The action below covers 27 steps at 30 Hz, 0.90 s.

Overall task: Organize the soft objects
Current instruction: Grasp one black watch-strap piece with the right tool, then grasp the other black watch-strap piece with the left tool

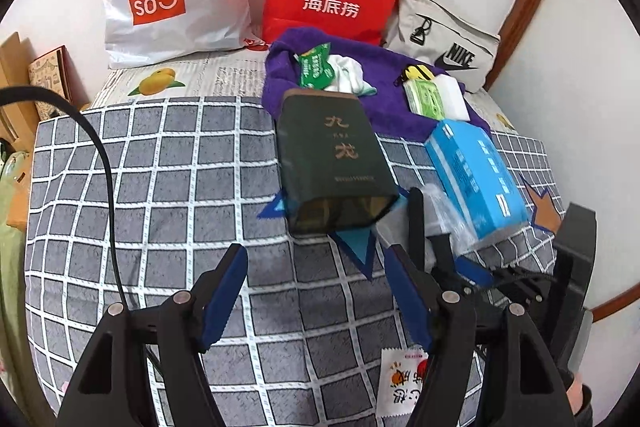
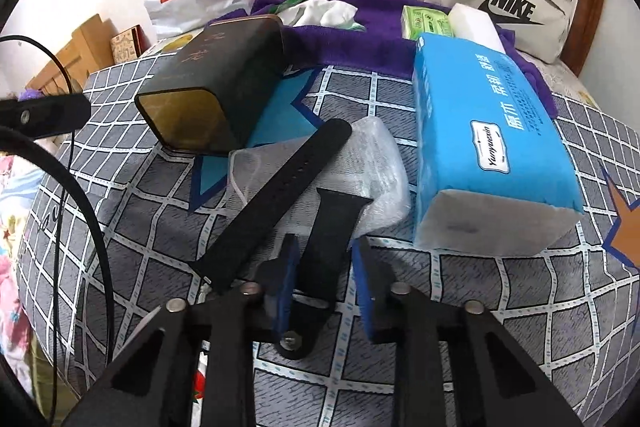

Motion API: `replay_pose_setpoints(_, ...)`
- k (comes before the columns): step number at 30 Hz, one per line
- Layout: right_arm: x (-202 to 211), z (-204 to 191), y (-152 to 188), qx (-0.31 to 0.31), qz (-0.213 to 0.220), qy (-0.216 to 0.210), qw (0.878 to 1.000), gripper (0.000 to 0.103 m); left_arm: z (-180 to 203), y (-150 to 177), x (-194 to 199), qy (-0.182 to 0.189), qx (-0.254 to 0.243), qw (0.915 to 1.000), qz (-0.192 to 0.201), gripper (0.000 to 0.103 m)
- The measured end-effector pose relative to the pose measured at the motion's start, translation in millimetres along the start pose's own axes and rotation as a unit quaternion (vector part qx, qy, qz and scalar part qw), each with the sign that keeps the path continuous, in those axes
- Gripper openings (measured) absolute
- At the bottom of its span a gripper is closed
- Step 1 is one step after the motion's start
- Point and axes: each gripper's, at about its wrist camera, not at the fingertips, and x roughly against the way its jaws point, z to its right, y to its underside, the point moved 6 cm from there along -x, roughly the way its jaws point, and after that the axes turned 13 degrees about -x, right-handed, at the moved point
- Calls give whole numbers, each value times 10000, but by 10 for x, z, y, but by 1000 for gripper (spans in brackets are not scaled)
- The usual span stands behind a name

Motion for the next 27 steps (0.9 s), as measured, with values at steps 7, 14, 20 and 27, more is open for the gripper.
replay_pose_setpoints(7,64,78,8,-64,-86,-119,9999,19,161,73,11,44,-195,9998,-10,69)
replay_pose_setpoints(14,290,145,56,-125,-15,-193,9997,18,289,166,-59,9,-345,9993,-169,69)
replay_pose_setpoints(20,474,360,116,-174,67,-75,9998,18,515,173,-230,228,-568,9978,-237,69)
replay_pose_setpoints(27,564,679,138,-386,83,122,9991,18,785,134,-505,253,-869,9954,-303,69)
